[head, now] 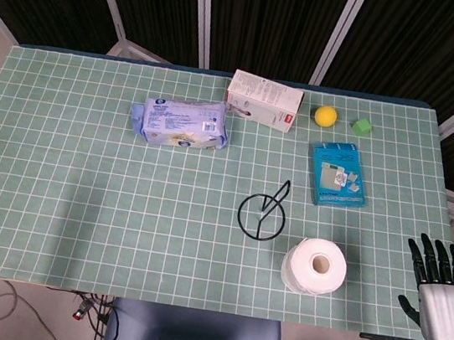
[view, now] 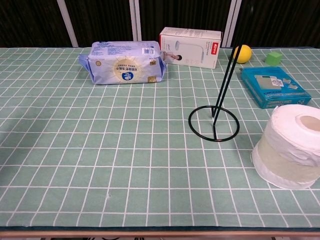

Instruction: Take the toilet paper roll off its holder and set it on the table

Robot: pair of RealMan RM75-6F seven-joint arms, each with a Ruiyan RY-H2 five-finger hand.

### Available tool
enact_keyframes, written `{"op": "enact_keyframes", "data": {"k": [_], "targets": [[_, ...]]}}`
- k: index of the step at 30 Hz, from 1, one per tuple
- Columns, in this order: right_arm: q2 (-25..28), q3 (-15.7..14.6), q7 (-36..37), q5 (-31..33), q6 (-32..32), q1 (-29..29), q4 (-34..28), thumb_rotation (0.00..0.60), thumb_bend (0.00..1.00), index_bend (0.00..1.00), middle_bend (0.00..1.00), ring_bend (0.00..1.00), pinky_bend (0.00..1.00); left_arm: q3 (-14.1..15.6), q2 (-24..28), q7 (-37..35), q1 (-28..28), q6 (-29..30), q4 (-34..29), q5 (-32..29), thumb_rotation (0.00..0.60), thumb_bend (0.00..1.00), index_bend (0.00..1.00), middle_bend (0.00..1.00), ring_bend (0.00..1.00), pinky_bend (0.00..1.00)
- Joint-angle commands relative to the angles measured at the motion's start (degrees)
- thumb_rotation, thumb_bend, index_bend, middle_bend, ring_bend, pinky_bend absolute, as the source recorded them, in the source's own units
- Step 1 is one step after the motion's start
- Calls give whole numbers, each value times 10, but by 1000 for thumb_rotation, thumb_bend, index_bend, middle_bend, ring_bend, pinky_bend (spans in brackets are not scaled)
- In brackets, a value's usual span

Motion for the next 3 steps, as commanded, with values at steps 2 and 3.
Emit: {"op": "enact_keyframes", "data": {"k": [2, 3], "targets": [[0, 3, 4, 6, -1, -1, 0, 600, 0, 0, 0, 0, 0, -1, -1, 3, 0, -1, 0, -3, 600, 247, 68, 0, 0, 8], [0, 2, 7, 6, -2, -1, -1, 600, 0, 0, 0, 0, 0, -1, -1, 3, 0, -2, -1, -4, 600, 247, 68, 0, 0, 8]]}}
